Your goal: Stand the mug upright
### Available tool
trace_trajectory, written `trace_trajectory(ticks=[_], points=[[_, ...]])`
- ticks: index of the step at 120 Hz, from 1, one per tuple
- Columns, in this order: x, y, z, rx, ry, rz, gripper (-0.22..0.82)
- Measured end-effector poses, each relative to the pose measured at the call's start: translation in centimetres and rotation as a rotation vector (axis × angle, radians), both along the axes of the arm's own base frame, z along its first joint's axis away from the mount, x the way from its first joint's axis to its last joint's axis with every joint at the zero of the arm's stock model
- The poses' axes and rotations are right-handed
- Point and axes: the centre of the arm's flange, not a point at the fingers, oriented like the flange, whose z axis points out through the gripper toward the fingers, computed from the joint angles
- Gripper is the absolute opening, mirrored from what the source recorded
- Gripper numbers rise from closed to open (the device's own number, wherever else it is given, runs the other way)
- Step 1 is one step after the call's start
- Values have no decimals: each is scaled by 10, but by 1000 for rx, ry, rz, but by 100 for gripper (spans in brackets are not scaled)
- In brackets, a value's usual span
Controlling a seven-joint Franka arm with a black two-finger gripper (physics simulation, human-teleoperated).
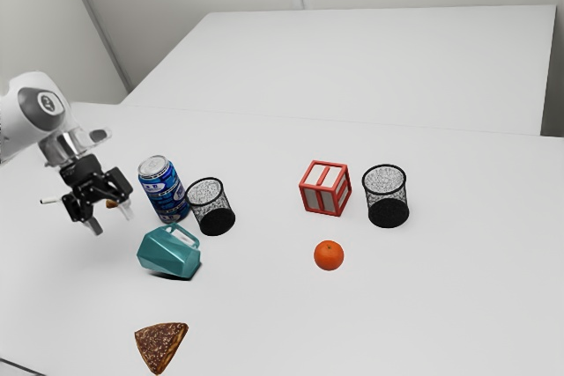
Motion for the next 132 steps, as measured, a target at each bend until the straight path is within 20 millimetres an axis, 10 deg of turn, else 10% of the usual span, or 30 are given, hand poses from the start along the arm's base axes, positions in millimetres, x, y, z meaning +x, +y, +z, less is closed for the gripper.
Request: trace_trajectory(ticks=[106,132], points=[[23,-40,-69,-270,-123,-22,59],[26,-49,-66,-270,-113,-20,11]])
